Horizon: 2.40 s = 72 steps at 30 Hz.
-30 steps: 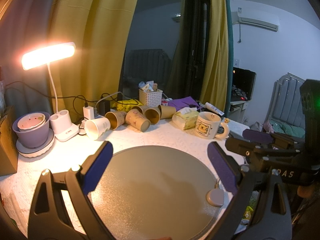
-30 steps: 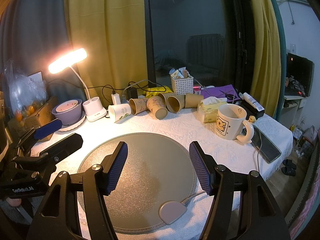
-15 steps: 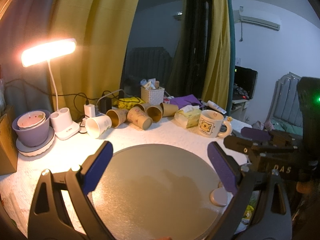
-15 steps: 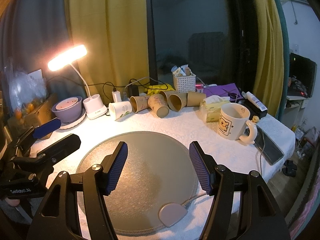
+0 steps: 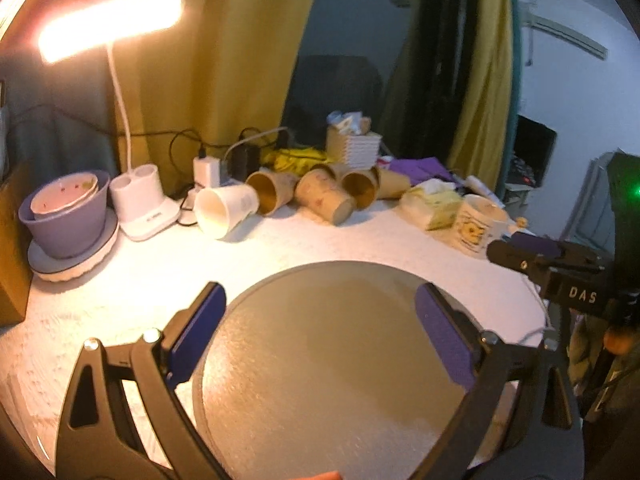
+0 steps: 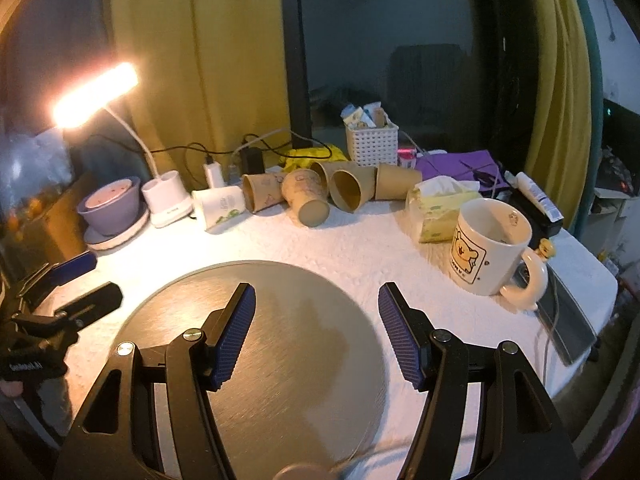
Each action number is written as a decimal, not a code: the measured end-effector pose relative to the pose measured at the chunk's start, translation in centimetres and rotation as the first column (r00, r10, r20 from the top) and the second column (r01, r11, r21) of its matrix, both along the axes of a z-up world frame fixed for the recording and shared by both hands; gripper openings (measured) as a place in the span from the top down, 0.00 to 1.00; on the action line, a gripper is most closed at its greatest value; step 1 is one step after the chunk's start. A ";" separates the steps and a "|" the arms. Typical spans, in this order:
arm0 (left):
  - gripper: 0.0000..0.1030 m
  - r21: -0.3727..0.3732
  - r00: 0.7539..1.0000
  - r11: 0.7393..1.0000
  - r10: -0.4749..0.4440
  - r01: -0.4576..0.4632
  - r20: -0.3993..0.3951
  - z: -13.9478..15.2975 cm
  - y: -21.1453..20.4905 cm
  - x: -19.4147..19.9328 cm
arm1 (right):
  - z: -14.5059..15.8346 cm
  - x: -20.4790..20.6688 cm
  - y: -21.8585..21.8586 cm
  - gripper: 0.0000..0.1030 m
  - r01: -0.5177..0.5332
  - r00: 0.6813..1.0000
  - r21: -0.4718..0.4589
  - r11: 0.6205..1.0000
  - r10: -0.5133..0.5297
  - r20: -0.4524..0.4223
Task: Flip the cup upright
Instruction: 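Reach the left tool toward the tipped floral paper cup among the cups, then close the left tool on the floral paper cup and lift it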
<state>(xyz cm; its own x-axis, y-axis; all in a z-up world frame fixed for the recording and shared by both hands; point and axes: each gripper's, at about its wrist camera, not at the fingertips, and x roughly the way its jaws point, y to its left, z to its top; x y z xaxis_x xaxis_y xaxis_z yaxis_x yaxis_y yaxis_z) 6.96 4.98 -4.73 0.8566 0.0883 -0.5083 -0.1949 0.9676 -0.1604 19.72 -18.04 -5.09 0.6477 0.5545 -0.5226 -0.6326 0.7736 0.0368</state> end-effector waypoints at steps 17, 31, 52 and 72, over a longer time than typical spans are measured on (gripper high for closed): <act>0.07 -0.078 0.981 0.995 0.048 -0.064 -0.187 -0.5 2.5 14.0 | 0.5 12.8 5.0 0.35 -0.066 0.996 -0.012 0.998 0.065 -0.059; 0.07 -0.152 0.963 0.986 0.031 -0.074 -0.267 -3.5 3.2 26.7 | -0.4 21.3 6.4 0.35 -0.041 0.995 -0.067 0.997 0.034 -0.099; 0.38 -0.252 0.943 0.966 -0.030 -0.058 -0.332 -6.8 4.2 30.8 | -0.7 22.4 6.9 0.35 -0.017 0.993 -0.060 0.998 0.010 -0.118; 0.38 -0.067 0.980 0.990 -0.133 0.124 -0.149 -1.4 0.2 9.8 | 2.5 7.2 5.8 0.35 -0.102 0.985 0.049 0.994 0.108 -0.135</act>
<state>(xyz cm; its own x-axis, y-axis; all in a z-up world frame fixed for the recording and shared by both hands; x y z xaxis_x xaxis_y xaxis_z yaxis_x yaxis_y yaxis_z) 16.74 5.20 -6.15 0.7706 -0.0506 -0.6352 -0.0959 0.9763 -0.1941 26.92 -12.25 -2.63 0.5085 0.6387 -0.5774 -0.6967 0.6993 0.1600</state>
